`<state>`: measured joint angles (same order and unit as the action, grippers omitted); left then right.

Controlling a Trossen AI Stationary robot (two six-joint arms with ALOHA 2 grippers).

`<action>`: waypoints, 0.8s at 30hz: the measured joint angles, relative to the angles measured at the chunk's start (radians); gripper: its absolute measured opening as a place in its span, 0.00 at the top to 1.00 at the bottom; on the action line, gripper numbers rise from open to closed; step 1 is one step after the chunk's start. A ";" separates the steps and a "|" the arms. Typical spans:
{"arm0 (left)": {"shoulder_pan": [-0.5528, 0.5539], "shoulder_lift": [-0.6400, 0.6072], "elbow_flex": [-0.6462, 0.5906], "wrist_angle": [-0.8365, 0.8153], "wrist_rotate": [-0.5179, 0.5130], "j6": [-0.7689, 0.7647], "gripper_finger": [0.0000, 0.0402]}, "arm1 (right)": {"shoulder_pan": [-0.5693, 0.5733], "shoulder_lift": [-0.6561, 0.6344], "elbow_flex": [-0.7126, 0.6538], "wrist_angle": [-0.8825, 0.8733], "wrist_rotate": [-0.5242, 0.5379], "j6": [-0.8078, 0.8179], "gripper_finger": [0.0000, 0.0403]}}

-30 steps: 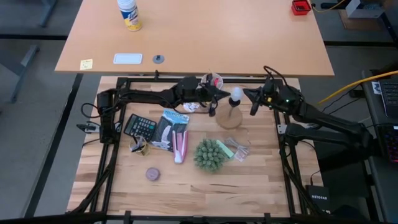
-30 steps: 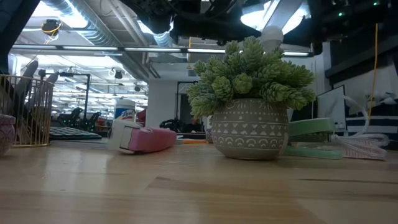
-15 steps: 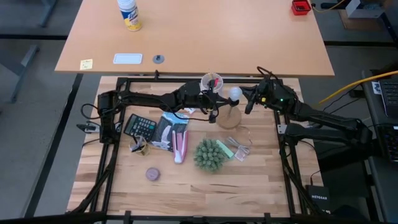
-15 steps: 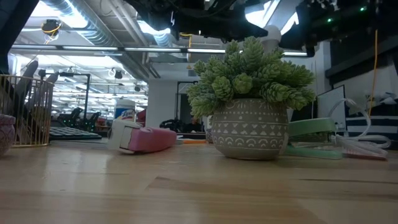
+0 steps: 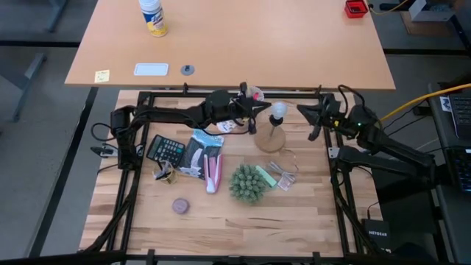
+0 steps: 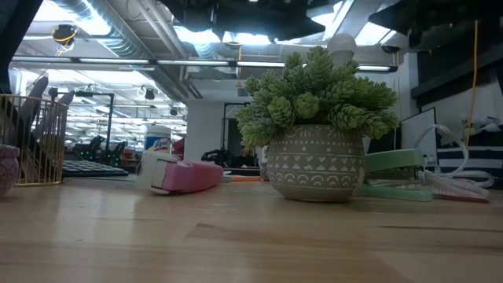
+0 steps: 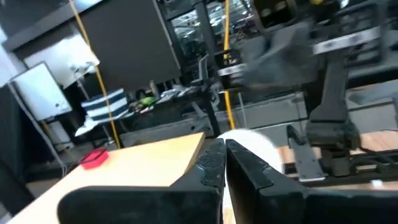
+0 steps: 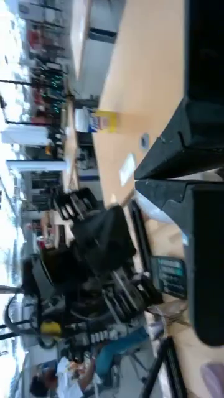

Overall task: Screw lightbulb
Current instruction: Remove the lightbulb from the lamp

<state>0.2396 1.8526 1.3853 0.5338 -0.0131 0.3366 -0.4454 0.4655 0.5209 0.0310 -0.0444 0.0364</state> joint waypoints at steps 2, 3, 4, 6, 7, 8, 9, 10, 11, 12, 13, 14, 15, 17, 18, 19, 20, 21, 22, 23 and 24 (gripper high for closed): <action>0.014 0.000 0.000 -0.004 -0.001 -0.022 0.99 | 0.000 -0.010 0.000 -0.037 -0.009 0.033 0.96; 0.023 0.001 0.000 -0.004 -0.001 -0.041 0.99 | 0.000 -0.010 0.000 -0.049 -0.009 0.044 0.96; 0.031 0.004 0.000 0.000 -0.001 -0.062 0.99 | 0.000 -0.009 0.000 -0.058 -0.009 0.057 0.96; 0.046 0.011 0.000 -0.001 0.000 -0.107 0.99 | 0.000 0.002 0.000 -0.058 -0.009 0.063 0.96; 0.051 0.020 0.000 0.002 0.003 -0.125 0.99 | 0.000 0.012 0.000 -0.055 -0.009 0.063 0.96; 0.053 0.025 0.000 -0.001 0.008 -0.140 0.99 | 0.001 0.025 0.000 -0.049 -0.009 0.063 0.96; 0.055 0.031 0.000 -0.006 0.011 -0.143 0.99 | 0.000 0.040 0.000 -0.048 -0.006 0.062 0.96; 0.057 0.036 0.000 -0.004 0.014 -0.143 0.99 | 0.001 0.056 0.000 -0.049 0.005 0.061 0.96; 0.057 0.037 0.000 -0.003 0.023 -0.143 0.99 | 0.001 0.073 0.000 -0.047 0.024 0.058 0.96; 0.056 0.037 0.000 -0.002 0.034 -0.142 0.99 | 0.000 0.091 0.000 -0.044 0.045 0.057 0.96; 0.055 0.037 0.000 0.000 0.043 -0.143 0.99 | 0.000 0.110 0.000 -0.040 0.062 0.054 0.96; 0.054 0.037 0.000 -0.001 0.052 -0.142 0.99 | 0.000 0.130 0.000 -0.033 0.073 0.049 0.96; 0.051 0.037 0.000 -0.004 0.058 -0.142 0.99 | 0.000 0.148 0.000 -0.024 0.078 0.041 0.96; 0.047 0.037 0.000 -0.009 0.059 -0.142 0.99 | 0.000 0.184 0.000 -0.005 0.079 0.037 0.96; 0.046 0.038 0.000 -0.009 0.060 -0.141 0.99 | 0.000 0.201 0.000 0.010 0.079 0.037 0.96; 0.045 0.037 0.000 -0.013 0.060 -0.142 0.99 | 0.000 0.217 0.000 0.024 0.079 0.037 0.96; 0.042 0.037 0.000 -0.025 0.059 -0.141 0.99 | 0.000 0.230 0.000 0.036 0.079 0.037 0.96; 0.042 0.037 0.000 -0.047 0.059 -0.142 0.99 | 0.000 0.242 0.000 0.048 0.079 0.037 0.96; 0.041 0.037 0.000 -0.071 0.059 -0.142 0.99 | 0.000 0.253 0.000 0.059 0.079 0.037 0.96; 0.037 0.037 0.000 -0.093 0.058 -0.141 0.99 | 0.000 0.263 0.000 0.069 0.079 0.036 0.96; 0.034 0.038 0.000 -0.107 0.058 -0.141 0.99 | 0.000 0.273 0.000 0.079 0.079 0.037 0.96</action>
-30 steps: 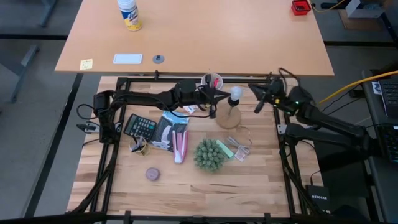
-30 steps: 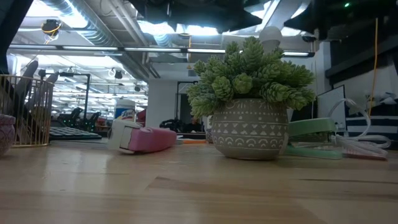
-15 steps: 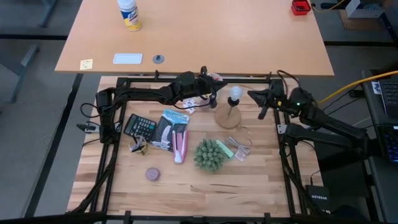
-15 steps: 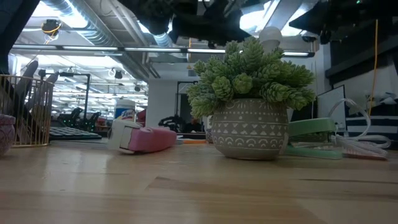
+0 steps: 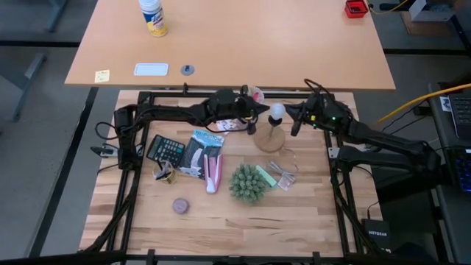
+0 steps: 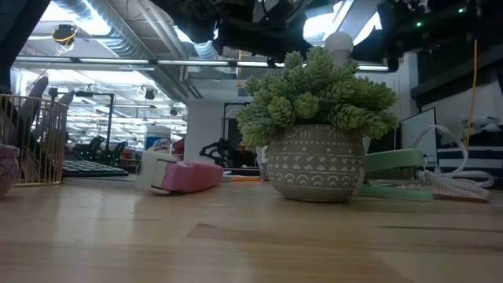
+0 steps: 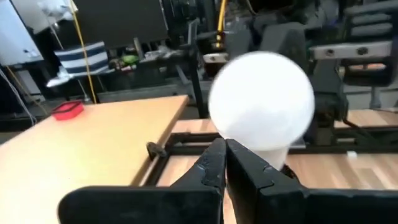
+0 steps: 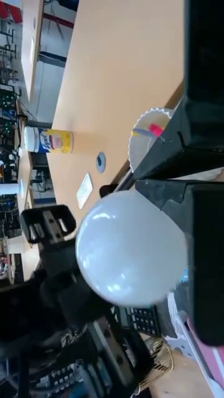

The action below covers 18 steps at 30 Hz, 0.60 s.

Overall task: Screw lightbulb
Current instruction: Remove the lightbulb from the lamp

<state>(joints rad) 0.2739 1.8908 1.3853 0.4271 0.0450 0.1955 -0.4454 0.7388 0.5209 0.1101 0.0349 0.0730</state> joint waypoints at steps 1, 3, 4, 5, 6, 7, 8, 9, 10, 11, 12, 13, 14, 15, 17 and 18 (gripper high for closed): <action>-0.005 0.000 0.000 -0.006 -0.001 0.000 0.99 | 0.000 0.007 0.000 0.008 0.000 0.000 0.96; -0.015 0.000 0.000 -0.005 0.000 0.011 0.99 | 0.000 0.023 0.000 0.028 0.000 -0.001 0.96; -0.022 0.000 0.000 -0.005 0.000 0.023 0.99 | 0.000 0.030 0.000 0.035 0.000 -0.001 0.96; -0.027 0.000 0.000 -0.006 0.000 0.033 0.99 | 0.000 0.036 0.000 0.043 0.000 -0.001 0.96; -0.033 0.000 0.000 -0.007 0.000 0.046 0.99 | 0.000 0.042 0.000 0.053 0.000 -0.001 0.96; -0.039 0.000 0.000 -0.007 0.000 0.050 0.99 | 0.000 0.048 0.000 0.062 0.000 -0.003 0.96; -0.044 0.000 0.000 -0.007 0.000 0.051 0.99 | 0.000 0.054 0.000 0.069 0.000 -0.007 0.96; -0.048 0.000 0.000 -0.007 0.000 0.051 0.99 | 0.000 0.059 0.000 0.077 0.000 -0.014 0.96; -0.053 0.000 0.000 -0.009 0.000 0.051 0.99 | 0.000 0.064 0.000 0.082 0.001 -0.025 0.96; -0.056 0.000 0.000 -0.017 0.000 0.052 0.99 | 0.000 0.066 0.000 0.083 0.010 -0.030 0.96; -0.059 0.000 0.000 -0.026 -0.001 0.054 0.99 | 0.000 0.067 0.000 0.083 0.024 -0.035 0.96; -0.061 0.000 0.000 -0.034 -0.009 0.057 0.99 | 0.000 0.067 0.000 0.083 0.039 -0.049 0.96; -0.061 0.000 0.000 -0.039 -0.023 0.063 0.99 | 0.000 0.067 0.000 0.083 0.056 -0.060 0.96; -0.061 0.000 0.000 -0.043 -0.042 0.064 0.99 | 0.000 0.065 0.000 0.083 0.069 -0.074 0.96; -0.061 0.000 0.000 -0.047 -0.082 0.050 0.99 | 0.000 0.051 0.000 0.086 0.094 -0.090 0.96; -0.059 0.000 0.000 -0.047 -0.100 0.045 0.99 | 0.000 0.042 0.000 0.094 0.099 -0.103 0.96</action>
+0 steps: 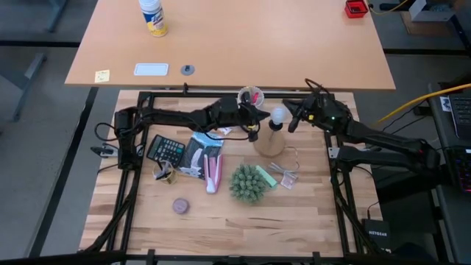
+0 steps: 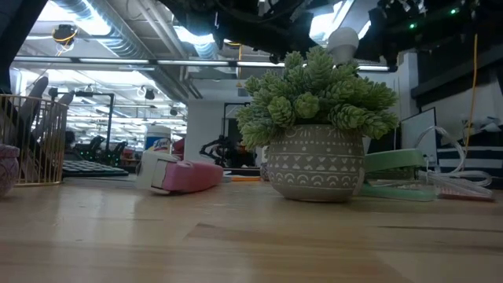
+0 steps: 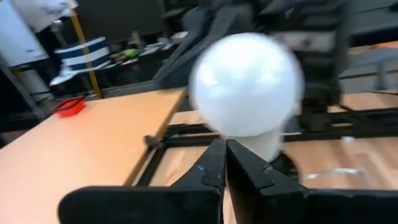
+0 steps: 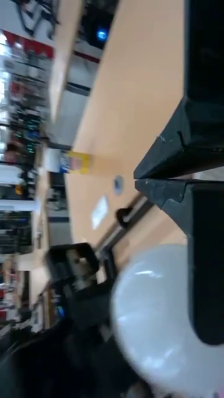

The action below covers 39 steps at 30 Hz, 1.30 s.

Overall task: Screw lightbulb
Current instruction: Remove the lightbulb from the lamp

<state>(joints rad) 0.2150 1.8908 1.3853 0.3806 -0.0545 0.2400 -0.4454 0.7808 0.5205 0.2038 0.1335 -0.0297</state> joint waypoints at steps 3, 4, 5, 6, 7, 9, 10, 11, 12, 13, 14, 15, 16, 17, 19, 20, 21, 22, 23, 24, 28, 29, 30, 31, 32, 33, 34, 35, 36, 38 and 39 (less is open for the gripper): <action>0.008 -0.001 0.000 0.001 -0.035 0.002 0.99 | 0.000 -0.043 0.000 0.015 0.003 -0.009 0.96; 0.010 -0.001 0.000 0.001 -0.045 0.002 0.99 | 0.000 -0.062 0.000 0.014 0.000 -0.009 0.96; 0.011 -0.002 0.000 0.002 -0.056 0.002 0.99 | 0.000 -0.084 0.000 0.007 -0.006 -0.008 0.96; 0.014 -0.002 0.000 0.003 -0.069 0.002 0.99 | 0.000 -0.106 0.000 -0.002 -0.017 -0.005 0.96; 0.019 -0.002 0.000 0.010 -0.080 0.002 0.99 | 0.000 -0.131 0.000 -0.018 -0.033 0.002 0.96; 0.027 -0.002 0.000 0.043 -0.085 -0.009 0.99 | 0.000 -0.185 0.000 -0.059 -0.072 0.018 0.96; 0.031 -0.002 0.000 0.066 -0.084 -0.019 0.99 | 0.000 -0.211 0.000 -0.078 -0.094 0.031 0.96; 0.035 -0.002 0.000 0.088 -0.079 -0.024 0.99 | 0.000 -0.235 0.000 -0.102 -0.116 0.049 0.96; 0.040 -0.002 0.000 0.105 -0.068 -0.028 0.99 | 0.000 -0.256 0.000 -0.130 -0.140 0.064 0.96; 0.044 -0.002 0.000 0.116 -0.052 -0.030 0.99 | 0.000 -0.274 0.000 -0.153 -0.160 0.079 0.96; 0.047 -0.002 0.000 0.120 -0.031 -0.031 0.99 | 0.000 -0.289 0.000 -0.175 -0.178 0.094 0.96; 0.049 -0.002 0.000 0.120 -0.008 -0.031 0.99 | 0.000 -0.300 0.000 -0.196 -0.192 0.106 0.96; 0.049 -0.002 0.000 0.118 0.011 -0.034 0.99 | 0.001 -0.309 0.000 -0.214 -0.206 0.117 0.96; 0.049 -0.002 0.000 0.117 0.025 -0.037 0.99 | 0.001 -0.315 0.000 -0.231 -0.210 0.127 0.96; 0.048 -0.002 0.000 0.117 0.044 -0.038 0.99 | 0.001 -0.315 0.000 -0.246 -0.213 0.135 0.96; 0.046 -0.002 0.000 0.116 0.052 -0.038 0.99 | 0.001 -0.313 0.000 -0.252 -0.213 0.135 0.96; 0.042 -0.002 0.000 0.115 0.057 -0.038 0.99 | 0.001 -0.306 0.000 -0.256 -0.213 0.136 0.96; 0.039 -0.002 0.000 0.109 0.060 -0.037 0.99 | 0.001 -0.293 0.000 -0.254 -0.213 0.136 0.96; 0.038 -0.002 0.000 0.102 0.064 -0.033 0.99 | 0.001 -0.280 0.000 -0.253 -0.214 0.136 0.96; 0.036 -0.002 0.000 0.096 0.068 -0.032 0.99 | 0.001 -0.268 0.000 -0.254 -0.214 0.136 0.96; 0.031 -0.002 0.000 0.074 0.070 -0.027 0.99 | 0.001 -0.214 0.000 -0.238 -0.214 0.136 0.96; 0.028 -0.002 0.000 0.072 0.071 -0.025 0.99 | 0.001 -0.200 0.000 -0.226 -0.214 0.136 0.96; 0.027 -0.002 0.000 0.071 0.071 -0.024 0.99 | 0.001 -0.188 0.000 -0.211 -0.214 0.136 0.96; 0.025 -0.002 0.000 0.071 0.070 -0.022 0.99 | 0.001 -0.175 0.000 -0.197 -0.214 0.135 0.96; 0.023 -0.002 0.000 0.071 0.070 -0.022 0.99 | 0.001 -0.161 0.000 -0.183 -0.213 0.132 0.96; 0.021 -0.002 0.000 0.071 0.070 -0.022 0.99 | 0.001 -0.149 0.000 -0.172 -0.213 0.131 0.96; 0.020 -0.002 0.000 0.071 0.070 -0.022 0.99 | 0.000 -0.138 0.000 -0.163 -0.211 0.131 0.96; 0.018 -0.002 0.000 0.071 0.070 -0.023 0.99 | 0.000 -0.126 0.000 -0.153 -0.205 0.130 0.96; 0.016 -0.002 0.000 0.071 0.070 -0.023 0.99 | 0.000 -0.117 0.000 -0.143 -0.204 0.127 0.96; 0.011 -0.002 0.000 0.068 0.070 -0.023 0.99 | 0.000 -0.097 0.000 -0.126 -0.205 0.122 0.96; 0.008 -0.002 0.000 0.063 0.070 -0.023 0.99 | 0.000 -0.087 0.000 -0.117 -0.204 0.117 0.96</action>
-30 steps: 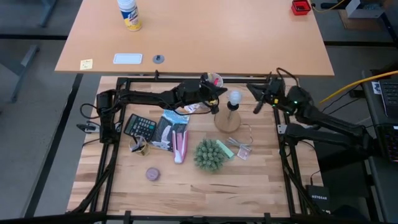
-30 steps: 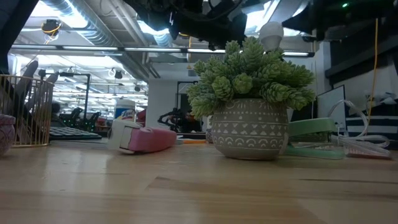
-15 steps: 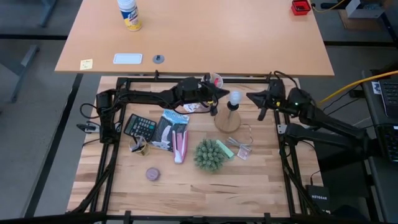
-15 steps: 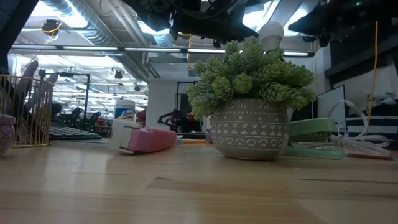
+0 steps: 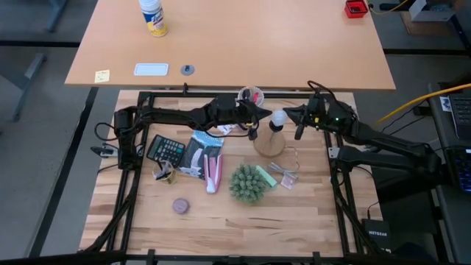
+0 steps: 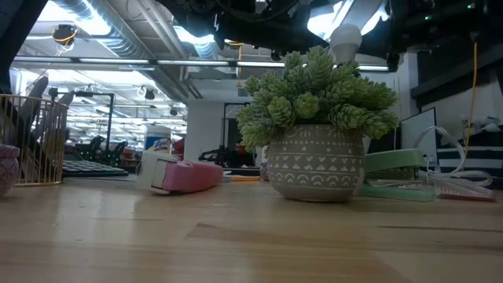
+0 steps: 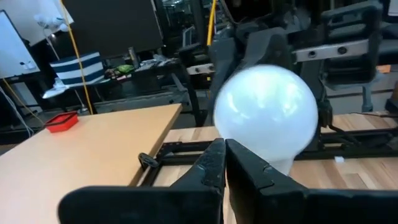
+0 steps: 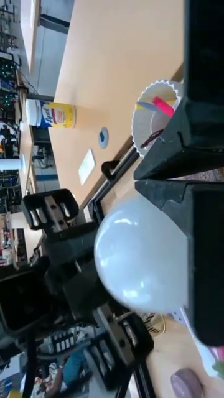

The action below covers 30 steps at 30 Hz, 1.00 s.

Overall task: Screw lightbulb
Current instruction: Remove the lightbulb from the lamp

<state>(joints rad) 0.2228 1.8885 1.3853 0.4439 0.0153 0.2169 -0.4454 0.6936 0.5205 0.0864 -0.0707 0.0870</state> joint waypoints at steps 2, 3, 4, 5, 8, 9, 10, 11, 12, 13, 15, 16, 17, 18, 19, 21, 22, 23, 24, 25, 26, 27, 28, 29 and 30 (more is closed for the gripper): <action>-0.006 0.000 0.000 -0.016 0.000 0.000 0.99 | 0.000 0.020 0.000 0.018 0.000 -0.009 0.96; -0.008 0.000 0.000 -0.023 0.000 0.000 0.99 | 0.000 0.031 0.000 0.031 0.001 -0.013 0.96; -0.011 0.000 0.000 -0.029 0.000 -0.002 0.99 | 0.000 0.041 0.000 0.044 0.001 -0.015 0.96; -0.014 0.000 0.000 -0.035 0.000 -0.005 0.99 | 0.000 0.050 0.000 0.053 0.003 -0.017 0.96; -0.015 0.000 0.000 -0.052 -0.004 -0.007 0.99 | 0.000 0.066 0.000 0.057 0.050 -0.039 0.96; -0.015 0.000 0.000 -0.055 -0.019 -0.007 0.99 | 0.000 0.065 0.000 0.058 0.072 -0.048 0.96; -0.015 0.000 0.000 -0.055 -0.039 -0.006 0.99 | 0.000 0.062 0.000 0.061 0.087 -0.061 0.96; -0.015 0.000 0.000 -0.054 -0.061 -0.003 0.99 | 0.000 0.058 0.000 0.063 0.098 -0.071 0.96; -0.015 0.000 0.000 -0.053 -0.084 0.000 0.99 | 0.000 0.051 0.000 0.066 0.106 -0.079 0.96; -0.014 0.000 0.000 -0.051 -0.105 0.000 0.99 | 0.000 0.041 0.000 0.067 0.107 -0.089 0.96; -0.009 0.000 0.000 -0.045 -0.138 -0.005 0.99 | 0.000 0.005 0.000 0.072 0.107 -0.094 0.96; -0.005 0.000 0.000 -0.040 -0.147 -0.006 0.99 | 0.000 -0.015 0.000 0.073 0.107 -0.094 0.96; -0.001 0.000 0.000 -0.034 -0.153 -0.006 0.99 | 0.000 -0.036 0.000 0.066 0.106 -0.094 0.96; 0.003 0.000 0.000 -0.029 -0.155 -0.006 0.99 | 0.000 -0.057 0.000 0.057 0.103 -0.094 0.96; 0.008 -0.001 0.000 -0.023 -0.156 -0.008 0.99 | 0.000 -0.082 0.000 0.043 0.090 -0.093 0.96; 0.015 -0.001 0.000 0.000 -0.157 -0.013 0.99 | 0.000 -0.126 0.000 0.013 0.053 -0.086 0.96; 0.018 -0.001 0.000 0.012 -0.157 -0.013 0.99 | 0.000 -0.147 0.000 -0.009 0.031 -0.068 0.96; 0.022 -0.001 0.000 0.024 -0.156 -0.014 0.99 | 0.000 -0.165 0.000 -0.031 0.005 -0.053 0.96; 0.023 -0.002 0.000 0.028 -0.152 -0.012 0.99 | 0.000 -0.180 0.000 -0.054 -0.022 -0.039 0.96; 0.026 -0.002 0.000 0.028 -0.146 -0.011 0.99 | 0.000 -0.192 0.000 -0.077 -0.050 -0.027 0.96; 0.029 -0.002 0.000 0.026 -0.132 -0.012 0.99 | 0.001 -0.198 0.000 -0.093 -0.076 -0.012 0.96; 0.029 -0.002 0.000 0.022 -0.110 -0.014 0.99 | 0.001 -0.201 0.000 -0.104 -0.096 0.000 0.96; 0.030 -0.002 0.000 0.020 -0.083 -0.017 0.99 | 0.001 -0.200 0.000 -0.112 -0.107 0.011 0.96; 0.029 -0.002 0.000 0.018 -0.055 -0.018 0.99 | 0.001 -0.197 0.000 -0.118 -0.113 0.017 0.96; 0.028 -0.002 0.000 0.014 -0.036 -0.018 0.99 | 0.001 -0.188 0.000 -0.120 -0.114 0.018 0.96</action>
<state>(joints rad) 0.2508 1.8870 1.3857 0.4580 -0.0205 0.1989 -0.4446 0.5060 0.5201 -0.0338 -0.1848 0.1054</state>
